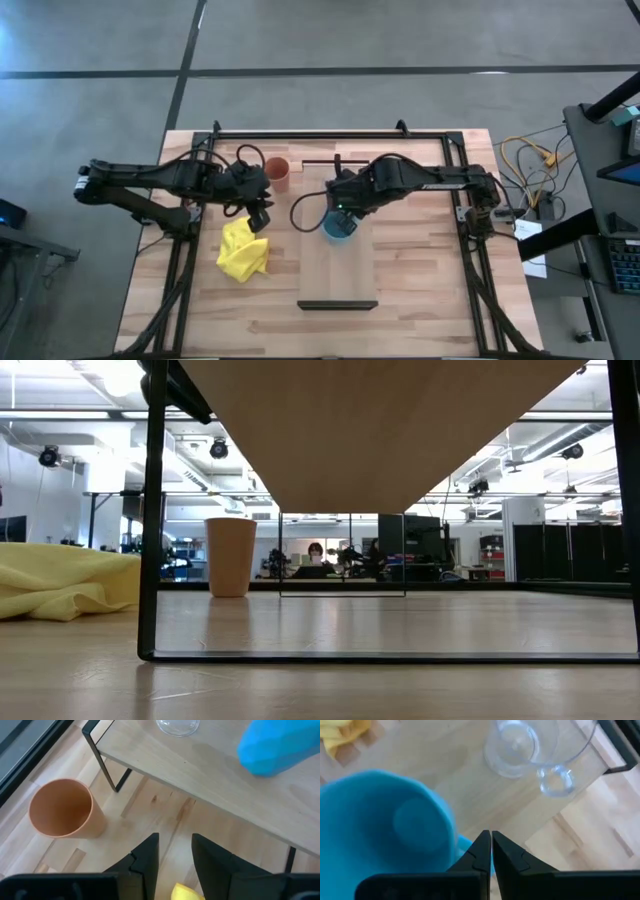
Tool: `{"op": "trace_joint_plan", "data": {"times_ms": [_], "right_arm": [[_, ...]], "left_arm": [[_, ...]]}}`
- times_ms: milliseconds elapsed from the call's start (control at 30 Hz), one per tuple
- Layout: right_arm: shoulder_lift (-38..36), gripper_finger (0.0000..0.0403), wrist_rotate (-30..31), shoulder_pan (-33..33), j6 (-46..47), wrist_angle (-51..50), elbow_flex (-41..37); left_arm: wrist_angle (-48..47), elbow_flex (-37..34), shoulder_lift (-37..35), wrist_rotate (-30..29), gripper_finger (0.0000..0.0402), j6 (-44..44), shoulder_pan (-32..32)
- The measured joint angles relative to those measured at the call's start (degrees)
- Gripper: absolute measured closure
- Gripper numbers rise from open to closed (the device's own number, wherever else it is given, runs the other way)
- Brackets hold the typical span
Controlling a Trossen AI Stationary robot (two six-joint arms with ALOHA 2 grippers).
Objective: Stack small to large cups/mugs on shelf
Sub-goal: Put the blue mug on the shelf
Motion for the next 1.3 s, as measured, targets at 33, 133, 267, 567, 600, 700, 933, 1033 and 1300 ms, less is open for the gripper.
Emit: {"op": "trace_joint_plan", "data": {"times_ms": [33,133,267,567,600,700,933,1033,1300], "right_arm": [[-0.1,0.0394,0.0,0.0,0.1,0.0,-0.5],[-0.4,0.0394,-1.1,0.0,0.3,0.1,-1.5],[-0.4,0.0394,-3.0,0.0,1.3,0.0,-2.3],[-0.4,0.0394,-3.3,1.6,4.8,0.1,-1.6],[-0.4,0.0394,-3.3,1.9,5.2,0.0,-1.5],[-0.4,0.0394,-3.7,2.5,6.6,0.1,-1.5],[-0.4,0.0394,-2.9,3.4,7.7,0.1,-1.5],[-0.6,0.0394,0.6,3.2,7.2,0.1,-1.5],[-4.1,0.0394,9.9,1.4,6.7,0.1,-0.7]], "left_arm": [[0.0,0.0,0.0,0.0,0.0300,0.0,0.0],[0.0,0.0,-0.1,0.0,0.0300,0.0,0.0],[0.0,0.0,-0.1,0.0,0.0300,0.0,0.0],[0.1,0.0,0.0,0.0,0.0300,0.0,0.0],[0.1,0.0,0.0,0.0,0.0300,0.0,0.0],[0.1,0.0,0.0,0.0,0.0300,0.0,0.0],[0.3,0.0,0.0,0.0,0.0300,0.1,0.0],[0.4,0.0,0.0,0.0,0.0300,0.1,0.0],[0.5,0.0,0.0,-0.8,0.0300,0.1,0.0]]}}
